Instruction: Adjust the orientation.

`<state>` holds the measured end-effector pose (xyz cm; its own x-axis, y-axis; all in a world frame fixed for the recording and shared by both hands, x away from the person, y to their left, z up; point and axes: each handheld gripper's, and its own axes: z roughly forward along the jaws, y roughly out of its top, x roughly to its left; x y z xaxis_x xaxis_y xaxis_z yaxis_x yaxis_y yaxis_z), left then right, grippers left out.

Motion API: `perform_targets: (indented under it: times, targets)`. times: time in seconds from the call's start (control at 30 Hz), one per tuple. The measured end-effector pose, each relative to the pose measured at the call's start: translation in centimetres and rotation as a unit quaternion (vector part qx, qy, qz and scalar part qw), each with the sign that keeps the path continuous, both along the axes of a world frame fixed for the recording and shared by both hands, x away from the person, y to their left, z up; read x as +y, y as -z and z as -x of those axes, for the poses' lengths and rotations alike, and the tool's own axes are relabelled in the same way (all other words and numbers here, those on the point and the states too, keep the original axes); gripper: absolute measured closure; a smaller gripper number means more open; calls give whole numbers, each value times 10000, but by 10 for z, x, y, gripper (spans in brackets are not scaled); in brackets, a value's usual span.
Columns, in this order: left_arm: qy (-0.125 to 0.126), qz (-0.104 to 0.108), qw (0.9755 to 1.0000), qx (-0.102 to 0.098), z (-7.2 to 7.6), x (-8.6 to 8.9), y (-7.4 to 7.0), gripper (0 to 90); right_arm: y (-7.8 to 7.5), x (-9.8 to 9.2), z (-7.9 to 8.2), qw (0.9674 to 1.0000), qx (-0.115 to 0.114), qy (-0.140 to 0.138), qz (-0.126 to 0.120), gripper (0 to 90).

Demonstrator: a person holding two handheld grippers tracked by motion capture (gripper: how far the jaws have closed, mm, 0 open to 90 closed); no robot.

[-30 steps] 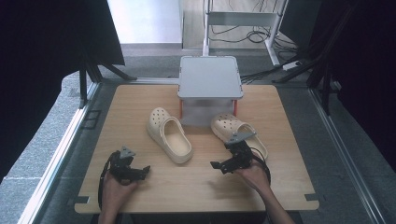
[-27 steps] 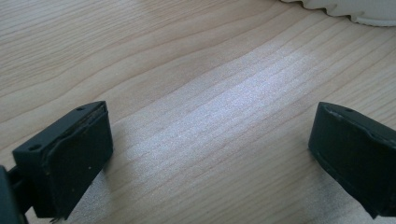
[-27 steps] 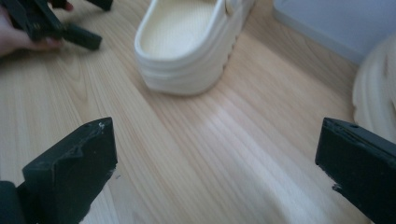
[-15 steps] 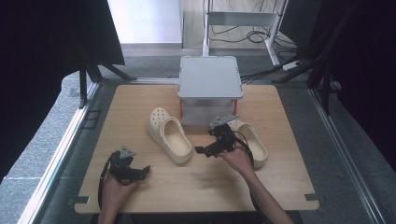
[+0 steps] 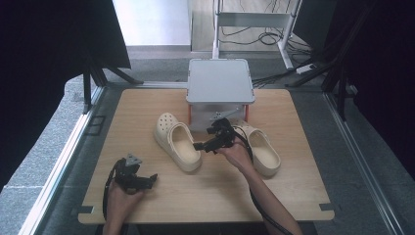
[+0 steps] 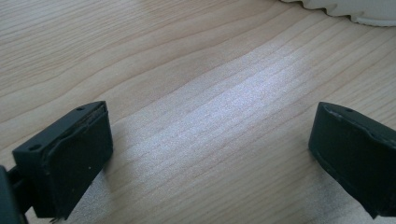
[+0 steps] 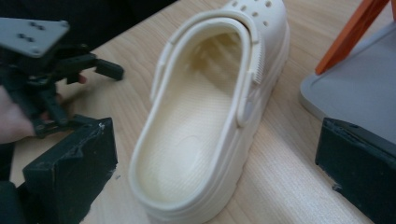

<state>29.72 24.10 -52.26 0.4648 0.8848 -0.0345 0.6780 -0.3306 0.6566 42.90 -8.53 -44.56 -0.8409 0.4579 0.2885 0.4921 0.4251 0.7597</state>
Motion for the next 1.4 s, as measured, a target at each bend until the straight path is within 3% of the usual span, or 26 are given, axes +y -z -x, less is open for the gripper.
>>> perform_targets:
  times: [0.03,0.07,0.13,0.23,0.3,0.37,0.4,0.47,0.5,0.63,0.7,0.8,0.9,0.93,1.0,1.13,1.27,1.4]
  targets:
    - [0,1,10000,1,0,0,0,0,3,8,-4,9996,30,54,269,4]
    - [0,2,10000,0,0,0,0,0,4,12,-7,9991,26,146,386,56]
    - [0,2,10000,0,0,0,0,0,5,16,-11,9991,95,234,341,143]
    - [-1,-1,10000,0,0,0,0,0,5,21,-17,9995,160,207,195,161]
    - [1,-1,10000,-1,0,0,0,0,6,32,-23,9983,-105,308,487,240]
    - [1,-2,10000,-1,0,0,0,0,7,35,-24,9976,-148,380,559,277]
    - [2,-3,10000,-1,0,0,0,0,10,44,-27,9951,-284,513,792,337]
    - [1,-2,10000,0,0,0,0,0,11,47,-28,9938,-333,572,898,356]
    - [2,2,10000,1,0,0,0,0,16,57,-30,9928,-330,569,1001,422]
    - [-1,-1,10000,-2,0,0,0,0,23,73,-33,9913,-298,595,1132,520]
    - [5,-3,10000,-3,0,0,0,0,25,80,-34,9876,-415,750,1312,596]
    - [4,-4,10000,-3,0,0,0,0,25,83,-35,9886,-293,788,1248,718]
    - [5,-1,10000,-3,0,0,0,0,23,84,-35,9872,-231,880,1313,755]
    - [6,-2,10000,-2,0,0,0,0,23,84,-35,9872,-231,880,1313,755]
    - [6,-2,10000,-2,0,0,0,0,20,82,-36,9878,-22,1000,1191,765]
    - [9,-4,10000,1,0,0,0,0,13,76,-35,9876,84,1028,1180,768]
    - [5,1,10000,3,0,0,0,0,2,69,-30,9879,150,976,1196,770]
    - [7,-1,10000,4,0,0,0,0,-9,58,-20,9902,211,856,1084,771]
